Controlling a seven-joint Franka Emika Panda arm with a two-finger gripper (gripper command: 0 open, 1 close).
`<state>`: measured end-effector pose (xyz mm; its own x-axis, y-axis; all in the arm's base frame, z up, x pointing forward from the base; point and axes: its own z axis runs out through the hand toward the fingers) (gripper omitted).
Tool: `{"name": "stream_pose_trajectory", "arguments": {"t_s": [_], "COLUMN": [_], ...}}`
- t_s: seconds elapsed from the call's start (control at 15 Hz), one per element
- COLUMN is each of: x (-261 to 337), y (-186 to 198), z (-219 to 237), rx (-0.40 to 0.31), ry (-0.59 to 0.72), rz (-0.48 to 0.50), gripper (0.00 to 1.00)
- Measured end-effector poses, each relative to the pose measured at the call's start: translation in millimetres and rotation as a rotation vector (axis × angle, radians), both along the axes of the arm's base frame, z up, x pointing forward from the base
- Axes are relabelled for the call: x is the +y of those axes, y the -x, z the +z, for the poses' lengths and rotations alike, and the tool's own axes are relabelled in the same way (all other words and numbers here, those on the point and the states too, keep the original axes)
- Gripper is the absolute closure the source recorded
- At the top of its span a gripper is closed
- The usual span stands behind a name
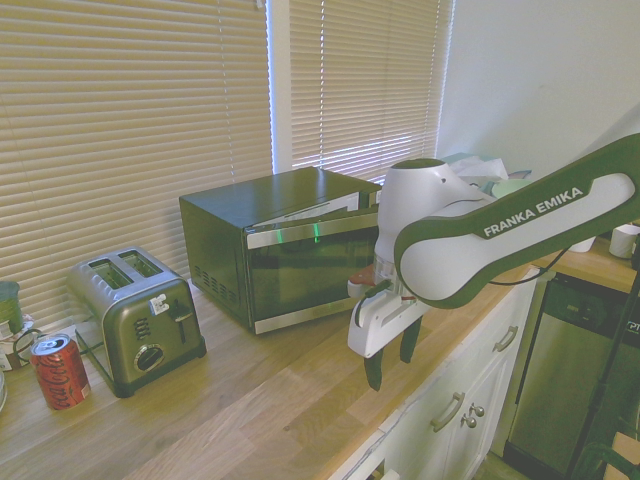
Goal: Close the microwave
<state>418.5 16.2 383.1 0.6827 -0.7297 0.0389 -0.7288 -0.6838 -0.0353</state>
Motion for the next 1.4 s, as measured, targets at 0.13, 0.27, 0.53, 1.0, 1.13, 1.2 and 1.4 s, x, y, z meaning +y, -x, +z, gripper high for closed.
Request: {"name": "stream_pose_trajectory", "arguments": {"t_s": [0.13,0.27,0.53,1.0,1.13,1.2,1.4], "x": [-1,-4,-16,-64,-80,-85,-103], "y": [0,0,-11,-57,-75,-82,-102], "z": [0,0,13,84,96,99,109], "rx": [0.001,-0.002,-0.084,-0.271,-0.306,-0.319,-0.361], "ry": [0.000,0.001,0.012,0.058,0.061,0.061,0.060], "rz": [-0.001,-0.009,-0.026,-0.106,-0.135,-0.147,-0.177], "gripper": [0.00,0.00,0.00,0.00,0.00,0.00,0.00]}}
